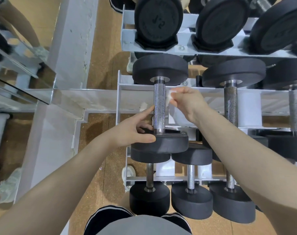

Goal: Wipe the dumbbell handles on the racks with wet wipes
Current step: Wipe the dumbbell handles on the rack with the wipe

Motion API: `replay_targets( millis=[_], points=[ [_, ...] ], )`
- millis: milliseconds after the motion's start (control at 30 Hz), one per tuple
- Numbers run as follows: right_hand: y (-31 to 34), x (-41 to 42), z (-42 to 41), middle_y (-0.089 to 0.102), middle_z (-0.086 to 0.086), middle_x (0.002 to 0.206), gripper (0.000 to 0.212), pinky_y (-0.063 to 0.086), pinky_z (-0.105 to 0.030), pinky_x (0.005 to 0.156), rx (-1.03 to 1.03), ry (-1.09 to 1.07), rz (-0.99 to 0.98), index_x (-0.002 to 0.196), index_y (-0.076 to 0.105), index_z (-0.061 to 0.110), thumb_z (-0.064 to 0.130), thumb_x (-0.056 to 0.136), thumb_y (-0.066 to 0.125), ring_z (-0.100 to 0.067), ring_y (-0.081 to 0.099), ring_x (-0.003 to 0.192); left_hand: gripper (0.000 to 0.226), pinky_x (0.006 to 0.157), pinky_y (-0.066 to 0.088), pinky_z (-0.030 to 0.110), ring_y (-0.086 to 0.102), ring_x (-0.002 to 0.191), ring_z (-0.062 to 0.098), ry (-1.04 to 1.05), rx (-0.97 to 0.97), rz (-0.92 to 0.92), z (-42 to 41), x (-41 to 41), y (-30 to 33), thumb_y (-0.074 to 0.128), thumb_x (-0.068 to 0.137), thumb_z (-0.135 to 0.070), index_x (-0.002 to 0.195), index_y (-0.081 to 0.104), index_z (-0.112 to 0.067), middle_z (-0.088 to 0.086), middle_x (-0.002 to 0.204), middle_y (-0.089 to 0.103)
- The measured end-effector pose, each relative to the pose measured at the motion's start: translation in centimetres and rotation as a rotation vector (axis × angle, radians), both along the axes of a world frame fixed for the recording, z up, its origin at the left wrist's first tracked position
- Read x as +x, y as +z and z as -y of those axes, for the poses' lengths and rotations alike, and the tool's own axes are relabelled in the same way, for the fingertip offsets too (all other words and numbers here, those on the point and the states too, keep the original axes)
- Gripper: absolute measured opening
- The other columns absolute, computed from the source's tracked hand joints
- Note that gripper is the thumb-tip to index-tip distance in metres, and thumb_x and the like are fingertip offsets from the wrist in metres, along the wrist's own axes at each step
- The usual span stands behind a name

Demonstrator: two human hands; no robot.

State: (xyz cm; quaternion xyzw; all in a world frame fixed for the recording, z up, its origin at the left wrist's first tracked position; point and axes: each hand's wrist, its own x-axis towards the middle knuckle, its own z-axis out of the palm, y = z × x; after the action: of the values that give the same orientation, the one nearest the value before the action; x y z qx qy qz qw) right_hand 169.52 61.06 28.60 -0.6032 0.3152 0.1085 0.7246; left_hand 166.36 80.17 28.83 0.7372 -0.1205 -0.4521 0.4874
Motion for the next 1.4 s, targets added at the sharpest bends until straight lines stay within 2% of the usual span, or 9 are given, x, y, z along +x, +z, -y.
replay_targets(
  millis=[133, 333, 600, 800, 967, 1067, 1167, 1300, 1400],
  points=[
    [0.2, -1.0, -1.2, 0.050, -0.004, 0.071, 0.026, 0.048, -0.012, 0.056, -0.126, 0.030, 0.055, 0.071, 0.052, 0.011, -0.011, 0.085, 0.051, -0.005, 0.053, 0.057, 0.086, 0.089, 0.039, 0.013, 0.053, 0.110, 0.002, 0.007, -0.013, 0.016, -0.1, -0.1, 0.0, 0.065, 0.080, -0.014, 0.136, 0.012, -0.052, -0.019, 0.113, 0.052],
    [1.9, -5.2, -0.6, 0.056, 0.000, 0.066, 0.029, 0.044, -0.021, 0.065, -0.464, 0.660, -0.029, 0.063, 0.059, 0.016, -0.010, 0.077, 0.062, -0.012, 0.051, 0.061, 0.093, 0.099, 0.038, 0.023, 0.054, 0.112, 0.005, -0.036, -0.012, 0.055, -0.2, 0.5, -0.5, 0.073, 0.069, -0.035, 0.135, 0.009, -0.053, -0.006, 0.127, 0.053],
    [0.3, -0.6, -2.0, 0.062, 0.003, 0.086, 0.014, 0.047, -0.024, 0.075, -0.692, 0.111, 0.243, 0.085, 0.061, 0.020, 0.007, 0.086, 0.057, -0.014, 0.057, 0.074, 0.096, 0.106, 0.035, 0.027, 0.049, 0.119, 0.003, -0.090, -0.027, 0.102, -0.4, 0.9, -1.0, 0.075, 0.071, -0.034, 0.137, 0.007, -0.052, -0.008, 0.150, 0.028],
    [0.2, -4.3, -1.3, 0.064, -0.006, 0.088, 0.013, 0.038, -0.002, 0.073, -0.949, 0.680, 0.618, 0.085, 0.072, 0.004, 0.003, 0.080, 0.060, -0.003, 0.054, 0.077, 0.097, 0.106, 0.031, 0.021, 0.046, 0.116, -0.008, -0.191, -0.048, 0.075, -2.3, 1.9, -1.4, 0.079, 0.066, -0.037, 0.141, 0.017, -0.043, -0.018, 0.131, 0.044],
    [2.9, -1.8, -2.7, 0.061, -0.018, 0.093, 0.027, 0.052, -0.036, 0.069, -1.345, 0.973, 0.638, 0.092, 0.067, 0.000, -0.013, 0.070, 0.058, -0.034, 0.059, 0.079, 0.056, 0.100, 0.039, 0.021, 0.056, 0.103, -0.002, -0.107, -0.044, 0.099, -3.5, 2.7, -1.7, 0.067, 0.080, -0.026, 0.129, 0.042, -0.033, -0.019, 0.121, 0.052],
    [2.7, 1.4, -4.4, 0.063, -0.016, 0.076, 0.029, 0.052, -0.035, 0.053, -1.651, 1.066, 0.833, 0.076, 0.062, -0.001, -0.017, 0.053, 0.054, -0.032, 0.057, 0.066, 0.036, 0.094, 0.040, 0.014, 0.055, 0.104, -0.001, -0.039, -0.049, 0.107, -4.1, 3.0, -2.0, 0.057, 0.088, -0.028, 0.122, 0.047, -0.033, -0.013, 0.121, 0.056],
    [2.1, 2.5, -5.2, 0.056, -0.009, 0.050, 0.027, 0.049, -0.029, 0.048, -1.854, 1.238, 0.700, 0.058, 0.055, 0.007, -0.009, 0.044, 0.071, -0.028, 0.056, 0.056, 0.030, 0.100, 0.041, 0.026, 0.055, 0.109, 0.006, -0.006, -0.048, 0.095, -4.6, 3.0, -2.4, 0.052, 0.091, -0.035, 0.121, 0.049, -0.034, -0.016, 0.119, 0.057],
    [2.4, 0.0, -4.8, 0.053, -0.002, 0.050, 0.035, 0.034, -0.024, 0.064, -1.714, 1.435, 0.683, 0.065, 0.057, 0.009, -0.011, 0.040, 0.070, -0.024, 0.054, 0.059, 0.040, 0.104, 0.040, 0.035, 0.055, 0.109, 0.004, 0.000, -0.054, 0.082, -5.0, 2.9, -2.7, 0.047, 0.078, -0.048, 0.118, 0.049, -0.042, -0.025, 0.117, 0.055],
    [3.3, -2.8, -4.1, 0.060, -0.003, 0.079, 0.030, 0.035, -0.022, 0.074, -1.250, 1.582, 0.323, 0.096, 0.065, 0.010, -0.009, 0.073, 0.058, -0.024, 0.056, 0.087, 0.036, 0.105, 0.039, 0.035, 0.054, 0.110, 0.004, 0.006, -0.076, 0.093, -4.6, 3.0, -2.2, 0.045, 0.077, -0.047, 0.114, 0.047, -0.046, -0.025, 0.117, 0.054]
  ],
)
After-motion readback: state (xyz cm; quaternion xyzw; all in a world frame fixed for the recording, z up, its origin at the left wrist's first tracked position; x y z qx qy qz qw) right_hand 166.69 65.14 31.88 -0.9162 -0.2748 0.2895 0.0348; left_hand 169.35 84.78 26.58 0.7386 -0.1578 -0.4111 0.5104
